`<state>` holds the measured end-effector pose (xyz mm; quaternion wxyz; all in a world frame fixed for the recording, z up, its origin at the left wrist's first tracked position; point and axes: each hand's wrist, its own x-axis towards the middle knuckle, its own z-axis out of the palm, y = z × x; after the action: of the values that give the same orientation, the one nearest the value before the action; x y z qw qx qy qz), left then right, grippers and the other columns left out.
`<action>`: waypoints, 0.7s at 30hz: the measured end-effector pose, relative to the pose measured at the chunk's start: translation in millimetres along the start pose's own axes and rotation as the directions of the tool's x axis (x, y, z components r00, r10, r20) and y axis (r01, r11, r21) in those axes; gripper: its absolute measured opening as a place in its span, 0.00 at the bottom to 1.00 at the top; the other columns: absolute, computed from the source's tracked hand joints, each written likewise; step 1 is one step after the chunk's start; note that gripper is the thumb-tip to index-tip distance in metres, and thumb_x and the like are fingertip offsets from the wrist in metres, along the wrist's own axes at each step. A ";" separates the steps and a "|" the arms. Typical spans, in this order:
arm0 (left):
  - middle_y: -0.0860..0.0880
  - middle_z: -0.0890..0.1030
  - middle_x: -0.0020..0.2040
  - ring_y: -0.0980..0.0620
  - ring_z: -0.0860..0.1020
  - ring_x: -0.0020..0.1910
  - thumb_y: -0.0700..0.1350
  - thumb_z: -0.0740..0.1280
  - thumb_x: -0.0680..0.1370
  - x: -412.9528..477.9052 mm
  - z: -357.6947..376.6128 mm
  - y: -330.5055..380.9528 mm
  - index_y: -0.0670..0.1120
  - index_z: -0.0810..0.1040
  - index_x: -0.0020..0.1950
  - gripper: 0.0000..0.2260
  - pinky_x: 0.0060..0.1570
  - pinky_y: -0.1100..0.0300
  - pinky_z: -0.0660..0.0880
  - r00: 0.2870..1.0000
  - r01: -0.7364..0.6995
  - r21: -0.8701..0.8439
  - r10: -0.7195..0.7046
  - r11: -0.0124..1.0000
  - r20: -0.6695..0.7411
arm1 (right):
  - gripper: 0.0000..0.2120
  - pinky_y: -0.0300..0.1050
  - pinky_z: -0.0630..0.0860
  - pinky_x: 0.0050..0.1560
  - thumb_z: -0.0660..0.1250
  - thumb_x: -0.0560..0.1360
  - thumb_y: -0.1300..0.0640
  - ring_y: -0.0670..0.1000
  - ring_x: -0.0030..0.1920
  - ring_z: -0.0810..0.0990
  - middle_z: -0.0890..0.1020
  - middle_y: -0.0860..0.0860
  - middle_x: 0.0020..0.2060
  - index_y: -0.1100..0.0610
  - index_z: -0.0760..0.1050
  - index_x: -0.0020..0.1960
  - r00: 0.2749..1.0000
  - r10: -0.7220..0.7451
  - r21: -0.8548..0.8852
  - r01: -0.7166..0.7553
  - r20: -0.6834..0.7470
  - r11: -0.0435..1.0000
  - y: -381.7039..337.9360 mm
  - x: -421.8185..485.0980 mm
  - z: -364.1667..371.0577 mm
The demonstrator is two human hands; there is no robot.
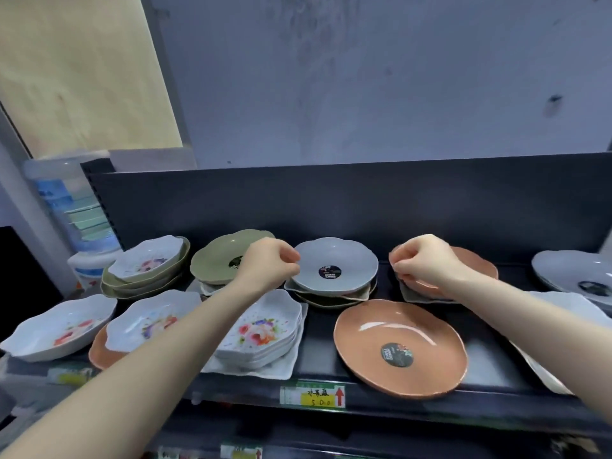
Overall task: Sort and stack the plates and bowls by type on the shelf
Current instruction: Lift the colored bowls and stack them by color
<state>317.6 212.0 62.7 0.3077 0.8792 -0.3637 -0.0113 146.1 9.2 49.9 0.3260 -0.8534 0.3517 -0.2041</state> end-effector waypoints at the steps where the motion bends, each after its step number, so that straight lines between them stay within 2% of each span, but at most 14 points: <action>1: 0.52 0.85 0.47 0.54 0.82 0.47 0.41 0.69 0.69 -0.3 7.3 9.4 0.47 0.85 0.50 0.11 0.48 0.61 0.78 1.000 -0.020 -0.018 0.020 1.000 0.012 | 0.09 0.44 0.79 0.46 0.66 0.68 0.65 0.53 0.43 0.83 0.85 0.51 0.39 0.58 0.85 0.41 0.999 0.015 -0.050 -0.017 -0.038 0.999 11.0 2.2 -9.9; 4: 0.51 0.85 0.48 0.53 0.82 0.49 0.41 0.69 0.70 -2.4 30.7 30.1 0.47 0.85 0.50 0.11 0.51 0.58 0.79 0.995 -0.077 -0.039 0.079 0.996 0.054 | 0.12 0.45 0.78 0.49 0.66 0.68 0.64 0.54 0.49 0.82 0.85 0.50 0.46 0.53 0.84 0.46 0.986 0.080 -0.128 -0.099 -0.148 0.987 48.2 15.5 -31.8; 8: 0.54 0.85 0.49 0.57 0.81 0.49 0.44 0.69 0.70 -9.9 60.4 39.2 0.49 0.84 0.52 0.12 0.52 0.60 0.77 0.991 -0.069 -0.060 0.075 0.996 0.107 | 0.17 0.44 0.75 0.45 0.65 0.69 0.62 0.57 0.53 0.80 0.83 0.53 0.53 0.53 0.80 0.57 0.967 0.135 -0.277 -0.193 -0.217 0.941 89.9 30.4 -49.1; 10: 0.54 0.85 0.49 0.57 0.81 0.50 0.44 0.69 0.70 -15.1 69.7 40.2 0.50 0.84 0.52 0.12 0.52 0.60 0.77 0.991 -0.063 -0.037 0.067 0.997 0.118 | 0.14 0.44 0.74 0.42 0.64 0.69 0.63 0.60 0.51 0.80 0.83 0.56 0.50 0.57 0.79 0.54 0.971 0.159 -0.374 -0.218 -0.181 0.902 103.5 33.8 -53.7; 12: 0.54 0.85 0.50 0.56 0.81 0.51 0.44 0.68 0.70 -20.1 74.2 40.7 0.50 0.84 0.53 0.12 0.51 0.61 0.77 0.990 -0.061 -0.007 0.061 0.998 0.127 | 0.05 0.44 0.71 0.38 0.64 0.69 0.64 0.60 0.45 0.78 0.82 0.57 0.45 0.59 0.75 0.43 0.966 0.211 -0.435 -0.257 -0.152 0.863 112.7 35.0 -55.7; 14: 0.53 0.85 0.50 0.56 0.81 0.52 0.44 0.68 0.70 -24.7 75.7 40.1 0.50 0.84 0.53 0.12 0.52 0.62 0.76 0.990 -0.058 0.007 0.056 0.998 0.127 | 0.03 0.44 0.70 0.37 0.65 0.67 0.65 0.60 0.44 0.77 0.80 0.56 0.42 0.59 0.72 0.39 0.954 0.268 -0.460 -0.301 -0.137 0.836 117.9 36.2 -55.3; 18: 0.52 0.85 0.51 0.55 0.81 0.52 0.43 0.69 0.71 -32.2 75.1 38.3 0.48 0.84 0.54 0.13 0.53 0.61 0.77 0.992 -0.041 -0.001 0.040 0.999 0.121 | 0.09 0.44 0.72 0.38 0.64 0.66 0.69 0.60 0.43 0.78 0.80 0.58 0.43 0.61 0.76 0.44 0.936 0.307 -0.377 -0.351 -0.175 0.857 120.9 41.0 -56.1; 21: 0.52 0.85 0.49 0.55 0.81 0.46 0.43 0.69 0.70 -37.2 73.8 37.6 0.48 0.84 0.53 0.12 0.53 0.60 0.77 0.993 0.017 -0.062 -0.009 0.998 0.114 | 0.11 0.48 0.80 0.36 0.59 0.66 0.71 0.60 0.37 0.84 0.82 0.60 0.39 0.62 0.76 0.43 0.923 0.313 -0.196 -0.357 -0.223 0.913 122.8 46.5 -64.3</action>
<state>248.4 176.2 15.9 0.3138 0.8693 -0.3743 -0.0749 82.7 -117.7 14.7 0.2194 -0.7895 0.5439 -0.1812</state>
